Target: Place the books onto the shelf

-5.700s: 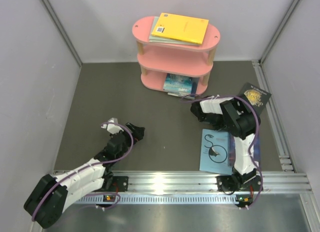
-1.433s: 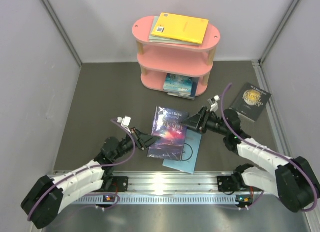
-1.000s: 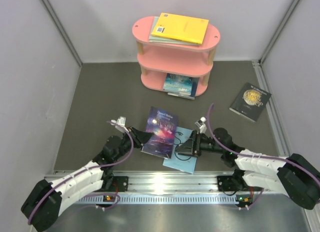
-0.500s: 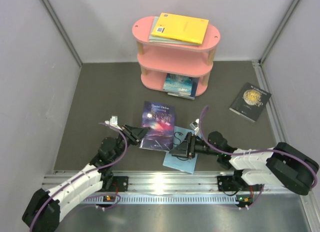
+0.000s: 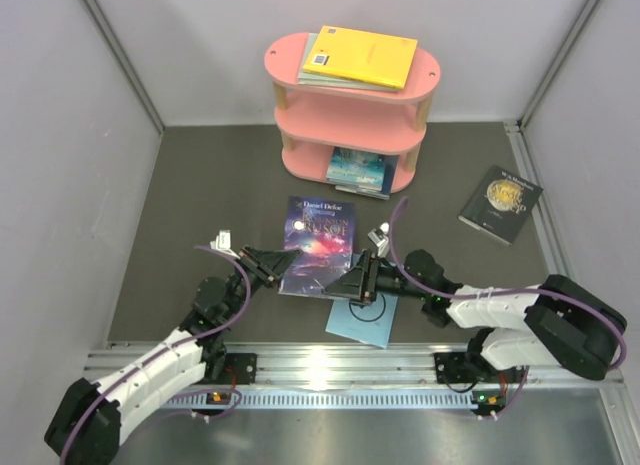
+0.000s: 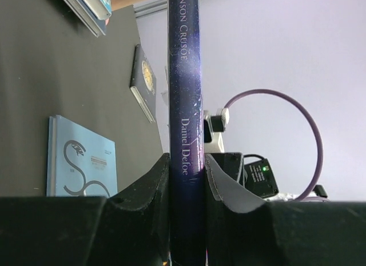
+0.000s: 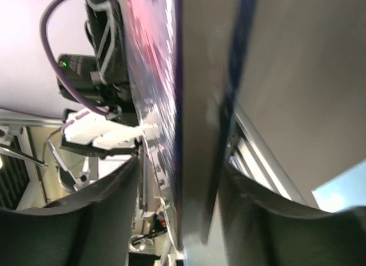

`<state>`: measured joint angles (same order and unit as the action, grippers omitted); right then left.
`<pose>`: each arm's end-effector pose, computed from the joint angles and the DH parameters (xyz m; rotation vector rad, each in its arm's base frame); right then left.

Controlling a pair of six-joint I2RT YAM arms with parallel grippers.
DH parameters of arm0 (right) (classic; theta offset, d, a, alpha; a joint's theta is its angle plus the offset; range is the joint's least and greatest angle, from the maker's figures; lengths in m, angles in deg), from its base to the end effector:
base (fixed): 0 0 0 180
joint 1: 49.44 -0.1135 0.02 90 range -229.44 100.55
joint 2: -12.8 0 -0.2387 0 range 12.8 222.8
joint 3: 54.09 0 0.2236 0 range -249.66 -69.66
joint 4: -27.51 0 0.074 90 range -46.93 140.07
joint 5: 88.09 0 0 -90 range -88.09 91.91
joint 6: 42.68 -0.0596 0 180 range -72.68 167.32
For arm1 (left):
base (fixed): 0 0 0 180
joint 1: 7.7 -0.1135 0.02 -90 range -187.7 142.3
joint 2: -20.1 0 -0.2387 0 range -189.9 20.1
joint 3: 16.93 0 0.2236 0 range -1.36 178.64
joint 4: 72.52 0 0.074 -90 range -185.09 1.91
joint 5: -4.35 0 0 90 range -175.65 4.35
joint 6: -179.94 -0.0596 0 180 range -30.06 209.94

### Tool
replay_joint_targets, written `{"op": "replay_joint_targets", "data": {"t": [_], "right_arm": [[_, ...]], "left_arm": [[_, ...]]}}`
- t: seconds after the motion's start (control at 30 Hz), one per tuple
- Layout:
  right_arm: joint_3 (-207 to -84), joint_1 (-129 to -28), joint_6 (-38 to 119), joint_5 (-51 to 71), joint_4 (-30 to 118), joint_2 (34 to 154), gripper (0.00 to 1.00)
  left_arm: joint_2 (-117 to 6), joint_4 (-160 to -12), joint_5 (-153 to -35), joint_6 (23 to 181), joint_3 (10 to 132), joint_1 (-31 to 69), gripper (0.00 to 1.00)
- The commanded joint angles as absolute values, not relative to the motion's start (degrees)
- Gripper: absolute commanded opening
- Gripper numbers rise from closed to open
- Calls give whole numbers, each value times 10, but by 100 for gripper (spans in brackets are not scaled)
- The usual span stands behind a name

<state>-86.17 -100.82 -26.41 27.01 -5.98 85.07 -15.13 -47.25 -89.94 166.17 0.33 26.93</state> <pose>0.1333 0.2074 0.1816 -0.0009 2.1303 1.8638 0.1374 -0.1003 0.1992 -0.5253 1.5826 -1.5942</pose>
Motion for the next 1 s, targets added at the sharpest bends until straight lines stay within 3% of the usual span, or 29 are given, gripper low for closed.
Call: {"op": "replay_joint_targets", "data": {"t": [0.0,0.07,0.1,0.2,0.3,0.4,0.47,0.5,0.53,0.63,0.77,0.97], "right_arm": [[-906,-1022,-267,270,-111,877,52],[-923,-1025,-273,278,-127,893,37],[-928,-1030,-276,280,-132,899,22],[-933,-1039,-281,284,-140,910,7],[-922,-1046,-282,283,-143,908,0],[-901,-1041,-277,269,-136,893,0],[-895,-1032,-268,258,-91,878,0],[-894,-1017,-259,257,-74,874,0],[-892,-1009,-255,263,-69,875,0],[-876,-963,-255,298,-108,898,0],[-878,-902,-257,341,-130,916,0],[-926,-821,-253,401,-121,930,0]], "left_arm": [[-147,-327,-908,1701,-11,267,0],[-151,-305,-901,1704,-44,267,0],[-148,-299,-892,1708,-50,267,0],[-139,-313,-884,1696,-53,266,0],[-121,-366,-877,1670,-42,266,0],[-101,-450,-872,1630,-19,266,0],[-94,-522,-872,1606,5,266,17],[-87,-540,-872,1584,7,266,33],[-85,-574,-871,1572,9,266,63],[-79,-593,-878,1531,-6,266,99],[-79,-592,-893,1481,-42,266,99],[-84,-636,-813,1437,-95,267,99]]}}
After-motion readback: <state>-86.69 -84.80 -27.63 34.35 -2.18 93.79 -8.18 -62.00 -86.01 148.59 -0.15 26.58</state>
